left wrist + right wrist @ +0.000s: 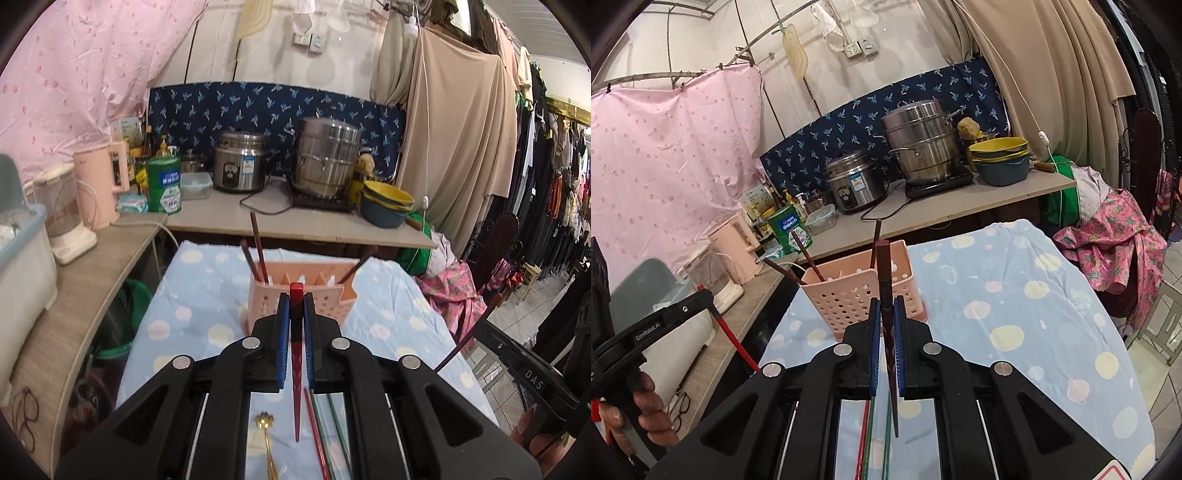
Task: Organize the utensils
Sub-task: 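Lift both held chopsticks up and carry them over the pink basket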
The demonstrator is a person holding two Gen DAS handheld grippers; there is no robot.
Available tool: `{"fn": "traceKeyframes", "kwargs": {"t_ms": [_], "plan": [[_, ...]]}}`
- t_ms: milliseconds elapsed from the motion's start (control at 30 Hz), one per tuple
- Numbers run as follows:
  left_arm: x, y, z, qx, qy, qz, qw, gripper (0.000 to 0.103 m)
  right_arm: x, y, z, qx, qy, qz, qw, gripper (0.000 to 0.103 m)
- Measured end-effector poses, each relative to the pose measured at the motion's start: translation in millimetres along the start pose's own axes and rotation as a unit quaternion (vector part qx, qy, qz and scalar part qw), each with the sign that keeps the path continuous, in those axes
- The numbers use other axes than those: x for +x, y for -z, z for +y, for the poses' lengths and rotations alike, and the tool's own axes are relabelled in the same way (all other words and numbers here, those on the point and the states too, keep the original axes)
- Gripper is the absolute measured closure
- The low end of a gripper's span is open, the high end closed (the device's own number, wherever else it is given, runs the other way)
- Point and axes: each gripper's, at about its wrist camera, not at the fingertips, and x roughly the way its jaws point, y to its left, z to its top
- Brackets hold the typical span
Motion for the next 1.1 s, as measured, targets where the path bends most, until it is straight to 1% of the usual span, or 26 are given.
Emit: {"fn": "traceKeyframes", "kwargs": {"t_ms": [167,333,433,533,667,800,967,1100], "plan": [[-5,-35,-2,-0.004,0.002,-0.042,0.9991,0.096,7,-28,9,0.004,-0.019,-0.025,0.999,0.096],[-5,-71,-3,-0.009,0.000,-0.086,0.9963,0.096,18,-63,22,0.003,-0.035,-0.062,0.997,0.096],[-1,-91,-3,-0.009,-0.007,-0.110,0.9939,0.096,28,-84,26,0.009,-0.046,-0.075,0.996,0.096],[6,-107,-2,-0.012,-0.011,-0.125,0.9920,0.096,42,-101,32,0.015,-0.052,-0.080,0.995,0.096],[20,-124,0,-0.010,-0.020,-0.135,0.9906,0.096,63,-118,38,0.022,-0.060,-0.083,0.994,0.096],[43,-132,4,-0.006,-0.025,-0.129,0.9913,0.096,87,-131,44,0.026,-0.059,-0.087,0.994,0.096],[71,-128,11,-0.006,-0.034,-0.109,0.9934,0.096,110,-141,37,0.045,-0.054,-0.087,0.994,0.096],[90,-120,18,-0.010,-0.037,-0.090,0.9952,0.096,129,-138,33,0.044,-0.045,-0.073,0.995,0.096]]}}
